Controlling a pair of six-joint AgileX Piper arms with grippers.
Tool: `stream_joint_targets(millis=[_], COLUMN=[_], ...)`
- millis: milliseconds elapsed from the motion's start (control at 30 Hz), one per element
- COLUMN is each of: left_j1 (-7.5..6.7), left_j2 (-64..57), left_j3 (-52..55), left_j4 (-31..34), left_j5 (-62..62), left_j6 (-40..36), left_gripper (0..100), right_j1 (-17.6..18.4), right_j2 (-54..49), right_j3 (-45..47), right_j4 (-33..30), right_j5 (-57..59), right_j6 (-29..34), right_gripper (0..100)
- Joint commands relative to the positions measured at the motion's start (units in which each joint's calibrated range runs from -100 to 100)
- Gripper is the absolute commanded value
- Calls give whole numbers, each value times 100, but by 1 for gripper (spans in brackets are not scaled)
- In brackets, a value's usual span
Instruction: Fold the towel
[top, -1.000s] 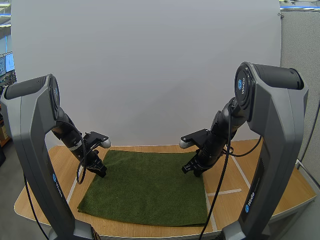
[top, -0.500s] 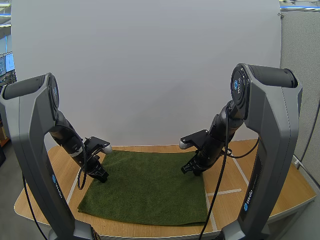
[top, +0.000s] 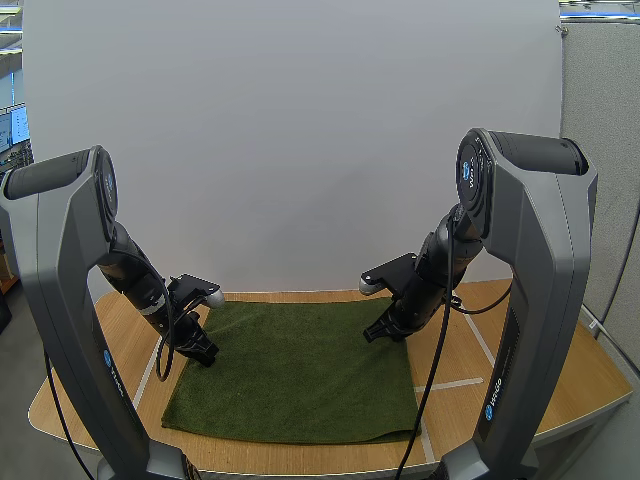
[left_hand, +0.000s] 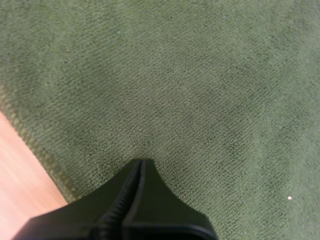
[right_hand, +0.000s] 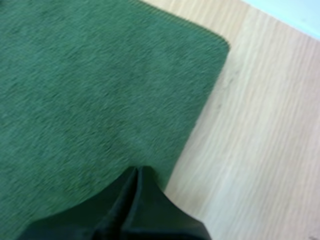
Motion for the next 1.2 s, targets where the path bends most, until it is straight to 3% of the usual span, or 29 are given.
stream_joint_targets(millis=[0, 467, 833, 867, 900, 933, 967, 1000, 1033, 1067, 1167], left_j1=[6, 6, 6, 6, 6, 6, 6, 6, 6, 6, 6], left_j2=[-224, -669, -1866, -1920, -2050, -2242, -2394, -2544, -2674, -2748, -2931], left_j3=[186, 126, -55, -55, -55, -55, -55, -55, -55, -55, -55], left_j4=[245, 41, -227, -227, -227, -227, -227, -227, -227, -227, -227], left_j5=[514, 205, 444, 444, 486, 525, 601, 663, 682, 704, 811], left_j6=[-163, -161, -172, -183, -218, -283, -293, -293, -366, -385, -416], left_gripper=[0, 0, 0, 0, 0, 0, 0, 0, 0, 0, 0], right_j1=[-14, -14, -14, -14, -14, -14, -14, -14, -14, -14, -14], right_j2=[91, -354, -517, -517, -517, -506, -493, -448, -369, -267, 141], right_j3=[-342, -527, -903, -943, -1034, -1140, -1232, -1377, -1504, -1614, -1859], right_j4=[43, 164, 421, 436, 484, 574, 599, 611, 611, 599, 599], right_j5=[-239, 327, 310, 311, 348, 348, 348, 348, 348, 348, 348], right_j6=[-63, 163, 438, 438, 438, 438, 438, 438, 438, 438, 454], right_gripper=[0, 0, 1, 5, 18, 39, 53, 79, 92, 99, 96])
